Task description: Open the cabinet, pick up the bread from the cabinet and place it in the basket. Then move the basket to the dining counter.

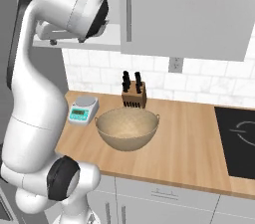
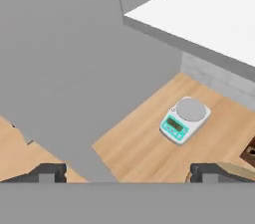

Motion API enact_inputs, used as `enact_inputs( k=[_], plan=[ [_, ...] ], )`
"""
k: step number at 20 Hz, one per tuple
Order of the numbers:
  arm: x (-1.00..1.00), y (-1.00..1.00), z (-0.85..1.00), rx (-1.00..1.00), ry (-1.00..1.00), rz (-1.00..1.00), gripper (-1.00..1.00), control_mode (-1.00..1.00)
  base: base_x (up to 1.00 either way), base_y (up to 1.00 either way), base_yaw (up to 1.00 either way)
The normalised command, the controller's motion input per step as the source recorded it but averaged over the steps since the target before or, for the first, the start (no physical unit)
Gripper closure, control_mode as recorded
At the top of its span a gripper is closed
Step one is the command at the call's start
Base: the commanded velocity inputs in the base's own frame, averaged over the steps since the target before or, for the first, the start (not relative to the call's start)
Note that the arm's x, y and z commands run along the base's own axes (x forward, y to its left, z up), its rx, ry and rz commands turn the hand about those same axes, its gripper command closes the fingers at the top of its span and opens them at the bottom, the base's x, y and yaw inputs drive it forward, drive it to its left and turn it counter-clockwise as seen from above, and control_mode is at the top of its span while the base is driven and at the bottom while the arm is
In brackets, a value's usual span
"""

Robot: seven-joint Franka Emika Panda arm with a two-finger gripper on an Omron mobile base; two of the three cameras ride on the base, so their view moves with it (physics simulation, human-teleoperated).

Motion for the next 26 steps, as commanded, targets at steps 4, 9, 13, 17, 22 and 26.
enact_inputs(
  k=[4,9,13,17,22,26],
  plan=[
    [0.71,-0.18,0.0,-0.11,-0.34,-0.08,-1.0,-1.0,0.0,0.0,0.0],
    [0.15,-0.58,0.0,-0.12,-0.18,-0.34,-1.0,-1.0,0.0,0.0,0.0],
    [0.48,-0.44,0.0,-0.01,-0.17,-0.45,-1.0,-1.0,0.0,0.0,0.0],
    [0.85,-0.27,0.0,0.0,-0.17,-0.38,-1.0,-1.0,0.0,0.0,0.0],
    [0.71,-0.33,0.0,0.11,-0.13,-0.32,-1.0,-1.0,0.0,0.0,0.0],
    [0.25,-0.7,0.01,0.13,-0.13,-0.2,-1.0,-1.0,0.0,0.0,0.0]
  ],
)
